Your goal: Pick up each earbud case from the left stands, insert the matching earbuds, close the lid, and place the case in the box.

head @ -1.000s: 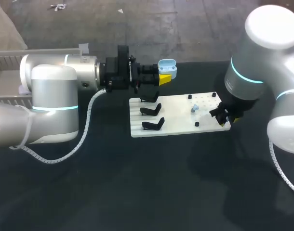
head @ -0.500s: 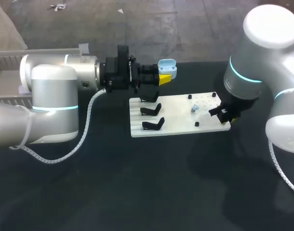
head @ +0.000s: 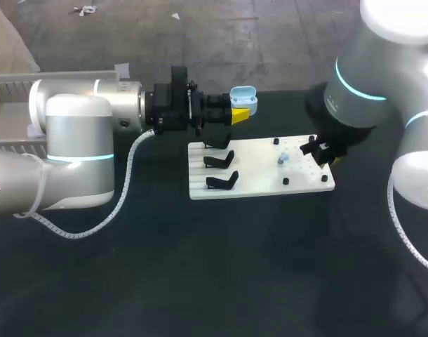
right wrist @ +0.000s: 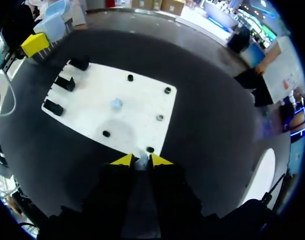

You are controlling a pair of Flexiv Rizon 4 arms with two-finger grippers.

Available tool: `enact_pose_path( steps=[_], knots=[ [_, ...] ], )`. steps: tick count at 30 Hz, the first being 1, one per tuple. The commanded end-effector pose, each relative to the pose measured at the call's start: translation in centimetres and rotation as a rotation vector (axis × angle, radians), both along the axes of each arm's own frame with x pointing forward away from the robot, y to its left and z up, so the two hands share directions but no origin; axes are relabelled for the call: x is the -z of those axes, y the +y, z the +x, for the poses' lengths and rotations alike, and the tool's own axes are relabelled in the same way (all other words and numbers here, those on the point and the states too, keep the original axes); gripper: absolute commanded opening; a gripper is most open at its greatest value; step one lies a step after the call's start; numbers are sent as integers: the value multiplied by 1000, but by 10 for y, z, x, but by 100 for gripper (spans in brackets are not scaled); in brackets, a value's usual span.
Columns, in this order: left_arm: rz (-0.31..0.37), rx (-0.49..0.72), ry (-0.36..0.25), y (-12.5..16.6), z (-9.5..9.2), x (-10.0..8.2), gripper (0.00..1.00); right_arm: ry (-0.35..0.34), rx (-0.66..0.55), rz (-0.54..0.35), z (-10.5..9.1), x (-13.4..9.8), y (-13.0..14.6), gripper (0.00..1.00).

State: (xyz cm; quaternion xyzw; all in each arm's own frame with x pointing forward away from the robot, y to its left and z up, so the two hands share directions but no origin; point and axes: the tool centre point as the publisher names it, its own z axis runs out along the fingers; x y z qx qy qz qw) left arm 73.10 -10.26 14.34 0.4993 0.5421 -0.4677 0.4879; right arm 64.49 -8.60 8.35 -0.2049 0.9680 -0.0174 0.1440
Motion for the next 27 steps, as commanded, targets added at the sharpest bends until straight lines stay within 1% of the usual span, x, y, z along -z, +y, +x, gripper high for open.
enact_pose_path(
  steps=[1, 3, 5, 9, 14, 15, 27],
  knots=[
    [-4, -3, -4, -1, 0, 1, 0, 21, -7, -43, -9, -35, 14, 0],
    [-4, -3, -4, -1, 0, 1, 0, 21, -5, -72, -11, -43, 20, 0],
    [-4, -3, -4, -1, 0, 1, 0, 20, -10, -78, -13, -50, 24, 0],
    [-4, -3, -4, -1, 0, 1, 0, 13, -9, -77, -15, -58, 28, 0],
    [-4, -3, -4, -1, 0, 1, 0, 23, -18, -76, -17, -67, 33, 0],
    [-4, -3, -4, -1, 0, 1, 0, 16, -17, -74, -18, -69, 33, 0],
    [-4, -3, -4, -1, 0, 1, 0, 16, -17, -74, -18, -69, 33, 0]
  ],
)
